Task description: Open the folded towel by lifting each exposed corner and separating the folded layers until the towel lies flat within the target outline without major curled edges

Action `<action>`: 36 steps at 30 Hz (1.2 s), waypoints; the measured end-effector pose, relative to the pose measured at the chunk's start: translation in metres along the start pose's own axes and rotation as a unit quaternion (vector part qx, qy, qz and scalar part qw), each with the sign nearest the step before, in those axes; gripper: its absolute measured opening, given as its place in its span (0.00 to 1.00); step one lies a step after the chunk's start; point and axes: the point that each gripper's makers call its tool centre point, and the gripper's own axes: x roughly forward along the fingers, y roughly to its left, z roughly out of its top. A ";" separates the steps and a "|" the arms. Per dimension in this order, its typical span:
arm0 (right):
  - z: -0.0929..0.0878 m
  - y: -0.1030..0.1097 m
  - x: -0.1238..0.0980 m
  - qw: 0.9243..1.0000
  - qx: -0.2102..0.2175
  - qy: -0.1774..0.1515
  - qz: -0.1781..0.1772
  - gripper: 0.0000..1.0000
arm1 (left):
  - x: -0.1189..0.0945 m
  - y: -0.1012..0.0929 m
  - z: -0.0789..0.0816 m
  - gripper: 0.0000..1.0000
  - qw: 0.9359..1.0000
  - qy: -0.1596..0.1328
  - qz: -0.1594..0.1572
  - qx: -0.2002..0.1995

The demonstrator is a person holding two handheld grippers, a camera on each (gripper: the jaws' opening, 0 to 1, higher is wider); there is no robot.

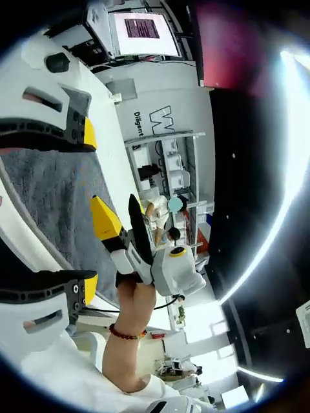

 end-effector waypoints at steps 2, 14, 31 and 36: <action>0.000 -0.003 -0.005 1.000 0.001 0.000 -0.002 0.86 | 0.001 -0.002 0.003 0.72 1.000 -0.009 -0.006 -0.001; -0.009 -0.007 -0.074 0.999 -0.013 -0.009 -0.029 0.87 | 0.023 -0.045 0.027 0.73 0.995 -0.056 -0.083 -0.030; -0.042 -0.015 -0.125 0.998 -0.001 -0.004 -0.067 0.87 | 0.016 -0.063 0.024 0.74 0.989 -0.081 -0.115 -0.055; -0.046 -0.009 -0.138 0.998 -0.004 -0.006 -0.070 0.86 | 0.017 -0.064 0.016 0.74 0.989 -0.074 -0.118 -0.050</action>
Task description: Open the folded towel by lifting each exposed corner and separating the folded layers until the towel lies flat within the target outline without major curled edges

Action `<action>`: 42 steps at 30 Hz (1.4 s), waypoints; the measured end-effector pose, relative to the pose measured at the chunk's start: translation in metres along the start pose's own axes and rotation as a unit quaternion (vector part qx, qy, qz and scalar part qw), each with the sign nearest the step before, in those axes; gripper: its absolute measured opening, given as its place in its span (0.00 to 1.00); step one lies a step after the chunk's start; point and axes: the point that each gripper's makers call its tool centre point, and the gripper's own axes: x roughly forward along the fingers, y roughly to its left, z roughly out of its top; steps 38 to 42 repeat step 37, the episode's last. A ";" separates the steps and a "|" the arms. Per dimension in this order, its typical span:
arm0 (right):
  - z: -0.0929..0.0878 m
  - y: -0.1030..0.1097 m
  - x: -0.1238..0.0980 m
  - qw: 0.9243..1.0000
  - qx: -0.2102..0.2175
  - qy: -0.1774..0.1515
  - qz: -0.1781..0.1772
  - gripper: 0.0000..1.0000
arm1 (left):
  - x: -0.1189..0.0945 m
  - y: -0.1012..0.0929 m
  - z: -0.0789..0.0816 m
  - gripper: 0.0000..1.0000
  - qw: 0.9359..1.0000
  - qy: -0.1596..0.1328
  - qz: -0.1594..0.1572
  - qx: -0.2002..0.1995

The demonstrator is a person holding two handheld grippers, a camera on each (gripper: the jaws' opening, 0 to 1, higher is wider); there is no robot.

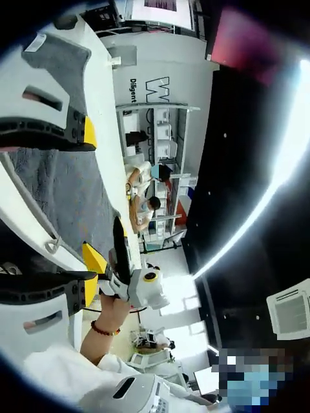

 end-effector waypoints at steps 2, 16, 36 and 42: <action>0.003 0.001 -0.008 1.000 -0.006 -0.008 -0.007 0.86 | -0.001 0.002 -0.004 0.75 1.000 0.008 0.001 -0.003; 0.009 -0.002 -0.037 1.000 -0.005 -0.024 -0.019 0.86 | 0.002 -0.011 -0.005 0.74 1.000 0.013 -0.022 -0.014; 0.013 -0.019 -0.055 0.999 -0.009 -0.030 -0.031 0.86 | -0.002 -0.013 -0.008 0.74 0.999 0.026 -0.035 -0.016; 0.012 -0.019 -0.054 0.999 -0.009 -0.028 -0.031 0.86 | -0.002 -0.010 -0.010 0.74 0.999 0.033 -0.027 -0.010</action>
